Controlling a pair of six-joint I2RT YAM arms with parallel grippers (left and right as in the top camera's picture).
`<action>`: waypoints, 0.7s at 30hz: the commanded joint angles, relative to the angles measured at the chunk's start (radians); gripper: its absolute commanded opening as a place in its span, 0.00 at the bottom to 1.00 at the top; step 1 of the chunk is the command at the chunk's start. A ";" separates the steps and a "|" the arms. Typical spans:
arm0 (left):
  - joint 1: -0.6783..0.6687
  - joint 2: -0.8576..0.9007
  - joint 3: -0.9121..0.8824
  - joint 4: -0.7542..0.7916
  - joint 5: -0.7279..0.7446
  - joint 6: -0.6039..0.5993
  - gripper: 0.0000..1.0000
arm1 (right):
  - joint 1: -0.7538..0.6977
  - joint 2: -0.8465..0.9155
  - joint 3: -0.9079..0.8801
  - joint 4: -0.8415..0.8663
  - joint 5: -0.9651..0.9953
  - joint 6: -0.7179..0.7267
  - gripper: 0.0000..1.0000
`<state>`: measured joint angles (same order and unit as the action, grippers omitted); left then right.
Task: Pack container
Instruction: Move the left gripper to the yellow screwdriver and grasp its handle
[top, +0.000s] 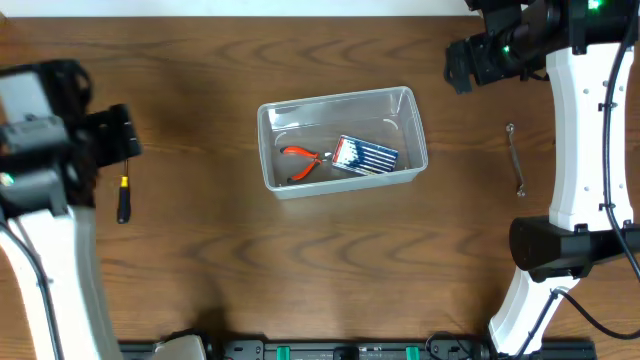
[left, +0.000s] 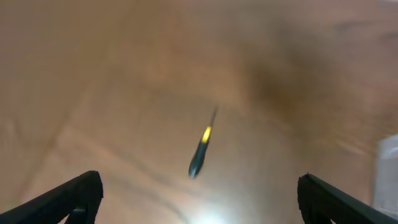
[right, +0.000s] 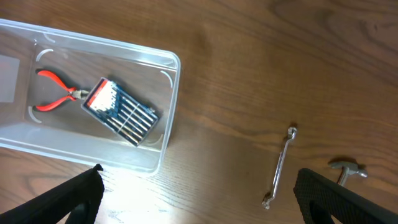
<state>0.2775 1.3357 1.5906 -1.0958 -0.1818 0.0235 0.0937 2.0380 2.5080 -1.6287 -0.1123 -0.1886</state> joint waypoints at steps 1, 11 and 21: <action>0.144 0.133 -0.030 -0.028 0.150 -0.059 0.98 | -0.001 0.006 -0.003 -0.005 0.003 -0.007 0.99; 0.272 0.515 -0.031 0.007 0.175 0.029 0.98 | -0.001 0.006 -0.003 -0.001 0.003 -0.007 0.99; 0.204 0.658 -0.036 0.057 0.198 0.231 0.98 | -0.088 0.006 -0.003 0.101 0.180 0.142 0.99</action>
<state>0.4938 1.9903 1.5620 -1.0386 0.0021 0.1619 0.0685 2.0380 2.5080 -1.5475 -0.0025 -0.1337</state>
